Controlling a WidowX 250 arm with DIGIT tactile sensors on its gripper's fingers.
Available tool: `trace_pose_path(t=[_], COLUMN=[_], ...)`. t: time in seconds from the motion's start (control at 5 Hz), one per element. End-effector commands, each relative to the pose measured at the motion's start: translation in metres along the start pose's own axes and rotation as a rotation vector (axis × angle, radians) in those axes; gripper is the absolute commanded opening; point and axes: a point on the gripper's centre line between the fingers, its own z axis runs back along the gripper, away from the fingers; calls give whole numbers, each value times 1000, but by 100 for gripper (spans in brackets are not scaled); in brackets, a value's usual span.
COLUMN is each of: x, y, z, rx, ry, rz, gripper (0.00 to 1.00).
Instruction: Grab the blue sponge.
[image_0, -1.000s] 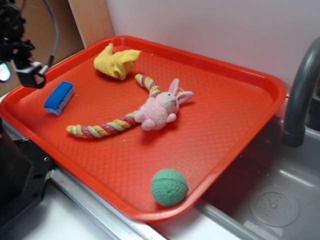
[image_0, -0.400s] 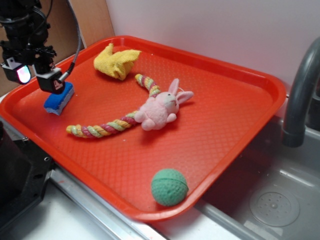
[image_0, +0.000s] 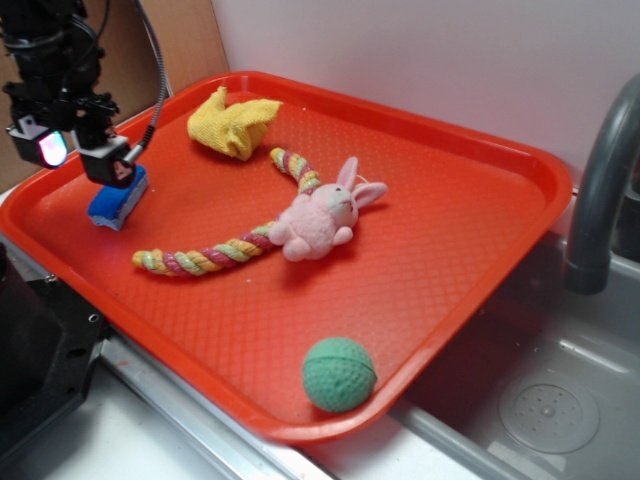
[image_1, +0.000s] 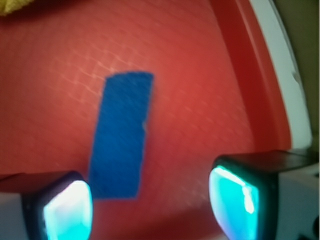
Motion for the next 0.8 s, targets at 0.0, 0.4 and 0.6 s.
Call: trace_pose_path(t=[0.0, 0.4, 0.6], x=[15, 21, 14], y=[-17, -13, -11], z=[-11, -43, -44], rx=[-3, 3, 26], ry=[-58, 31, 44], rz=[37, 72, 73], gripper=[100, 100, 0])
